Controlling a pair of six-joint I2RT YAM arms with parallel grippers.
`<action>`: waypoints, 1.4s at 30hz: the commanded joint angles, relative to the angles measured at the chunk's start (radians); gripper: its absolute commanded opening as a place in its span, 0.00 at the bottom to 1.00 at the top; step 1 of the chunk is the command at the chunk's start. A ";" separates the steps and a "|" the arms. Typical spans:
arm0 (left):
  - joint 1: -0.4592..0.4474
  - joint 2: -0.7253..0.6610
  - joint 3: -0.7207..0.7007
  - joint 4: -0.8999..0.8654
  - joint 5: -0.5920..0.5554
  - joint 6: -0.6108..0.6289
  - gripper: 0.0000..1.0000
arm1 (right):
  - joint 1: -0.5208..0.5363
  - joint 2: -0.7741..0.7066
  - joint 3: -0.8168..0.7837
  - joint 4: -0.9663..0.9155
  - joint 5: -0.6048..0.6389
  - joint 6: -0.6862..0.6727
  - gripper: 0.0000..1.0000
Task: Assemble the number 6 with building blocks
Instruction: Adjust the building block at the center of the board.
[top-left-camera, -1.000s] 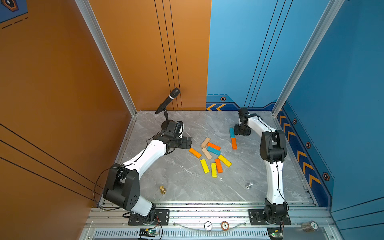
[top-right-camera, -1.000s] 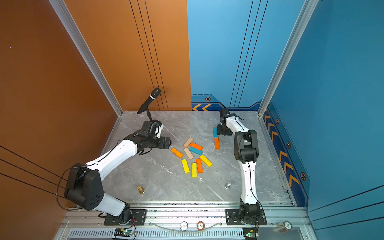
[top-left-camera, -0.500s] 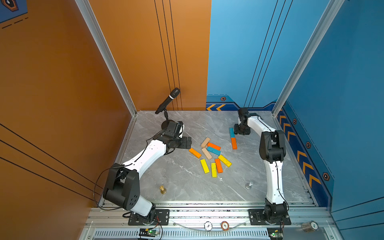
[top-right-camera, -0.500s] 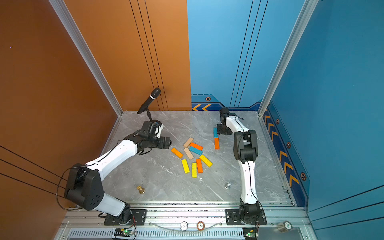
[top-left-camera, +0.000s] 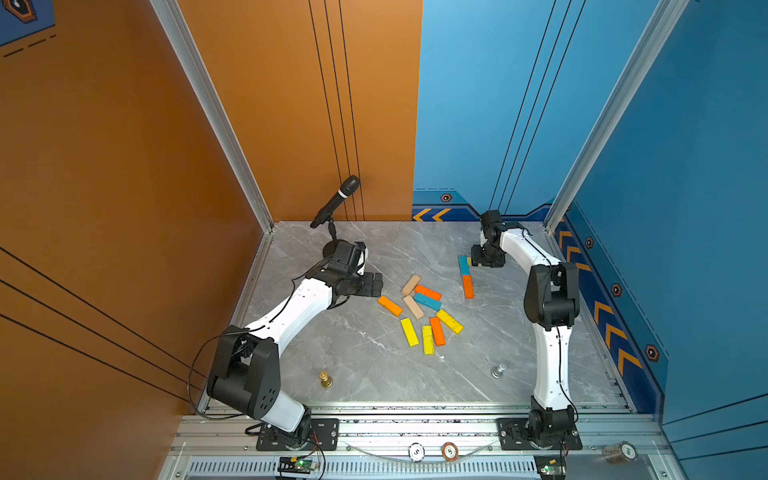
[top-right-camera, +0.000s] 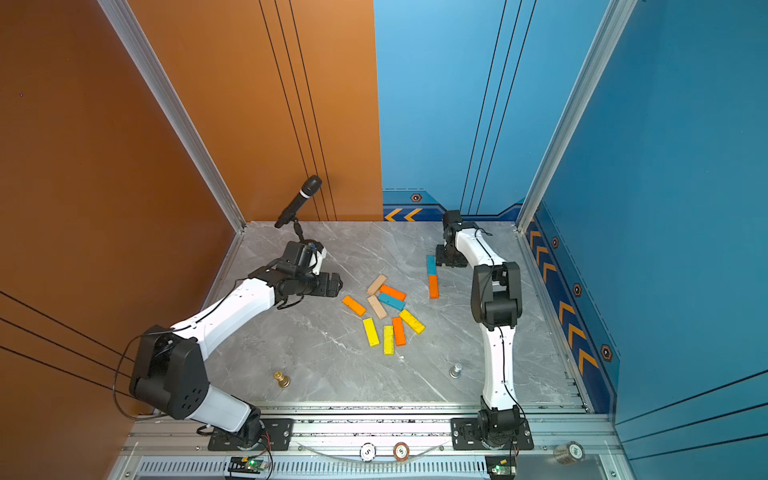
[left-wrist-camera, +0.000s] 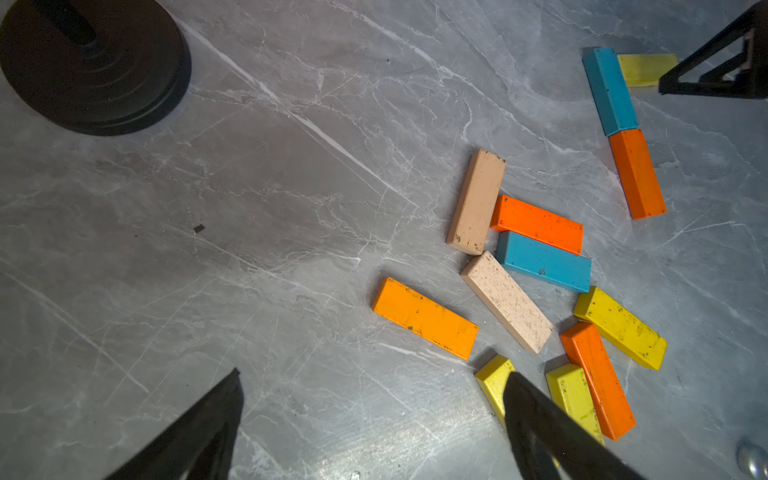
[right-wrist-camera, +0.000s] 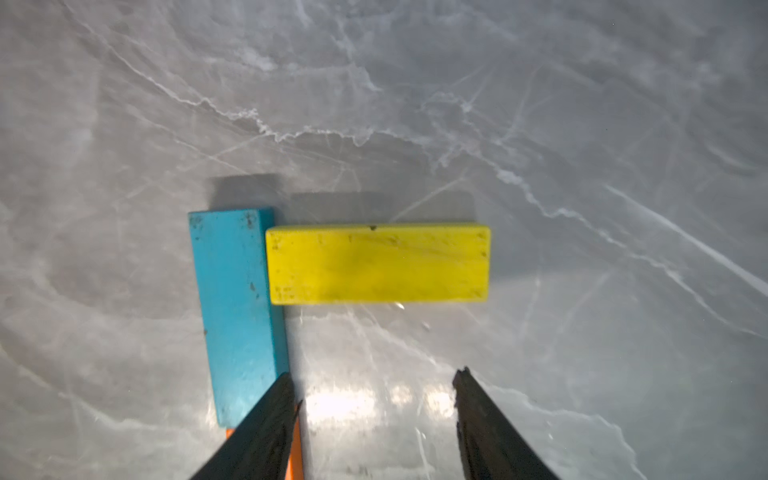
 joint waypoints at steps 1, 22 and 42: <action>0.006 -0.001 0.029 -0.023 0.018 0.008 0.98 | -0.026 -0.079 -0.075 0.033 0.028 0.039 0.62; 0.005 -0.012 0.027 -0.026 0.007 0.012 0.98 | -0.109 -0.023 -0.212 0.120 0.004 0.094 0.57; 0.009 -0.010 0.027 -0.028 0.000 0.017 0.98 | -0.110 0.106 -0.056 0.103 0.021 0.100 0.55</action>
